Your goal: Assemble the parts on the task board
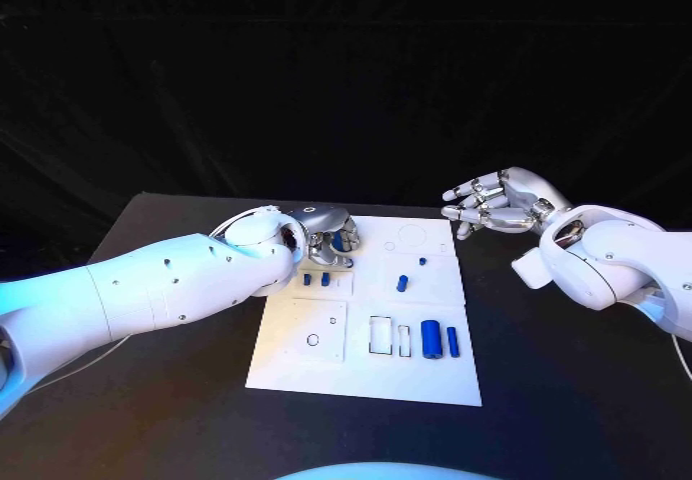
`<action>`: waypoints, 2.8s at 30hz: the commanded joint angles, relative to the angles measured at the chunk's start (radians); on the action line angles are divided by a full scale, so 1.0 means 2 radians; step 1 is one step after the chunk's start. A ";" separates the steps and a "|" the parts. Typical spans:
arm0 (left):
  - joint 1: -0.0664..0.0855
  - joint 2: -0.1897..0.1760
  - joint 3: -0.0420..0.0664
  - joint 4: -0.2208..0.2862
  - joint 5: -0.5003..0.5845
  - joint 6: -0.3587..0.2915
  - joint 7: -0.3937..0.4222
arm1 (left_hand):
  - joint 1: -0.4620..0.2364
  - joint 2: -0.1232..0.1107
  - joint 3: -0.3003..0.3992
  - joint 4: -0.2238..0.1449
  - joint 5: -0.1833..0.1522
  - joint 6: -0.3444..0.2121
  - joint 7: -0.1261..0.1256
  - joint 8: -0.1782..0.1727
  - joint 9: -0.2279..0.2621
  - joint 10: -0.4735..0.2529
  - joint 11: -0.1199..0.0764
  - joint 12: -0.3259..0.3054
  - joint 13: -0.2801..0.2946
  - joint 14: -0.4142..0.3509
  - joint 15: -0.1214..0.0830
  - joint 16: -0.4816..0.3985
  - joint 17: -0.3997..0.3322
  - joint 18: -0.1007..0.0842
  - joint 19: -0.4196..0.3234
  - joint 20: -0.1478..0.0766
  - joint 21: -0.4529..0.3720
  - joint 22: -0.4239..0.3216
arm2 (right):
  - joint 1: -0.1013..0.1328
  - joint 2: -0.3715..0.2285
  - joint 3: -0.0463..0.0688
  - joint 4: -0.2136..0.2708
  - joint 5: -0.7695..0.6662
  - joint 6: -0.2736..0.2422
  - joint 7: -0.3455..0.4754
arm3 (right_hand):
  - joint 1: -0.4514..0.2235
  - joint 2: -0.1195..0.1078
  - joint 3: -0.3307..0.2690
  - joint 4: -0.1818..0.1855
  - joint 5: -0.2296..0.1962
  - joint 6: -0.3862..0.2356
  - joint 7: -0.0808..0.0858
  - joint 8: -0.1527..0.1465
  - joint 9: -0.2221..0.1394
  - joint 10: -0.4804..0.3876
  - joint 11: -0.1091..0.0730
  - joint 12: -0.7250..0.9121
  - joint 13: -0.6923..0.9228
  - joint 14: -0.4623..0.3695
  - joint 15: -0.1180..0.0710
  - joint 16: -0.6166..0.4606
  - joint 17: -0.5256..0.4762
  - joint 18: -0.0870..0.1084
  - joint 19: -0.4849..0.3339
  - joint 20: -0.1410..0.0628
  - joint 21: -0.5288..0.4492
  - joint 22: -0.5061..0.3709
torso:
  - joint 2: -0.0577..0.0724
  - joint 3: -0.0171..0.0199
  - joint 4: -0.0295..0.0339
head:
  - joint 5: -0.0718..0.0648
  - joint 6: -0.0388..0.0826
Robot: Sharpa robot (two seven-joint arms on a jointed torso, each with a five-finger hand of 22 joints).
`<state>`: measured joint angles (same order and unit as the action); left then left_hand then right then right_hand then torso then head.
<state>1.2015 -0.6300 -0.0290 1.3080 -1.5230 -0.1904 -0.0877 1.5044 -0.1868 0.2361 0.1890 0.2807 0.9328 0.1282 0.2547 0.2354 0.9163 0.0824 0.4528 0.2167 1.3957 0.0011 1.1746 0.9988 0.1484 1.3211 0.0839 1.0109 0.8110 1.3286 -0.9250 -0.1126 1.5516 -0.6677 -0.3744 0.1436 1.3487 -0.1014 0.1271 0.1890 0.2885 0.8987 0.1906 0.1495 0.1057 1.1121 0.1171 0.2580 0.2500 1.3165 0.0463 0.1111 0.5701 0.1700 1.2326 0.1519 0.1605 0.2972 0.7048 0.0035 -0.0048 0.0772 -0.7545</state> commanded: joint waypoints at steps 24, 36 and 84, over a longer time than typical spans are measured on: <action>-0.003 0.019 0.001 -0.020 -0.036 0.047 -0.007 | 0.010 0.017 0.034 -0.004 -0.003 0.027 -0.002 -0.020 -0.022 0.031 -0.004 -0.015 -0.028 0.017 -0.005 0.028 0.008 -0.009 0.011 -0.001 0.039 0.044 | -0.001 0.001 0.000 0.001 -0.002 0.003 0.004 | -0.001 0.005 -0.003 -0.001 0.002 0.000 0.002 0.000 -0.001 -0.004 0.001 0.002 -0.001 0.002 0.003 -0.003 0.000 0.007 0.001 0.001 -0.003 0.000 | 0.000 0.0004 0.0003 | -0.001 -0.004; -0.004 0.027 0.001 -0.032 -0.031 0.049 -0.002 | 0.006 0.017 0.052 -0.006 -0.005 0.035 -0.002 -0.034 -0.032 0.049 -0.007 -0.029 -0.041 0.020 -0.006 0.034 0.006 -0.011 0.012 -0.001 0.050 0.056 | -0.001 0.002 0.000 0.000 -0.002 0.004 0.004 | -0.001 0.005 -0.003 -0.002 0.003 0.000 0.002 0.000 -0.001 -0.004 0.001 0.003 -0.001 0.002 0.003 -0.004 0.000 0.007 0.001 0.001 -0.004 -0.001 | 0.000 0.0006 0.0000 | -0.001 -0.006; -0.004 -0.006 0.022 -0.003 0.023 0.021 0.001 | -0.030 0.012 0.080 -0.027 -0.008 0.096 -0.005 -0.051 -0.040 0.142 -0.016 -0.098 -0.057 0.030 -0.014 0.049 0.004 -0.015 0.017 -0.008 0.077 0.089 | -0.001 0.002 0.000 -0.002 -0.002 0.004 0.004 | -0.001 0.006 -0.003 -0.002 0.003 0.001 0.001 0.001 0.000 -0.004 0.001 0.003 -0.001 0.003 0.003 -0.004 0.001 0.007 0.002 0.001 -0.004 -0.002 | -0.001 0.0003 0.0012 | -0.004 -0.001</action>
<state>1.1924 -0.6353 0.0121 1.2905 -1.5006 -0.1304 -0.0782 1.4546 -0.1657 0.3991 0.1334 0.2720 1.1188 0.1193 0.1583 0.1573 1.1947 0.0505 0.2613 0.1015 1.4516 -0.0271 1.2667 1.0063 0.1322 1.3546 0.0713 1.1618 0.9886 1.3278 -0.9204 -0.1126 1.5478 -0.6680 -0.3737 0.1445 1.3487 -0.1014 0.1244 0.1862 0.2885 0.8987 0.1906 0.1495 0.1061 1.1121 0.1171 0.2580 0.2494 1.3165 0.0463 0.1071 0.5701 0.1700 1.2326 0.1518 0.1564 0.2936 0.7019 0.0038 -0.0022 0.0696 -0.7568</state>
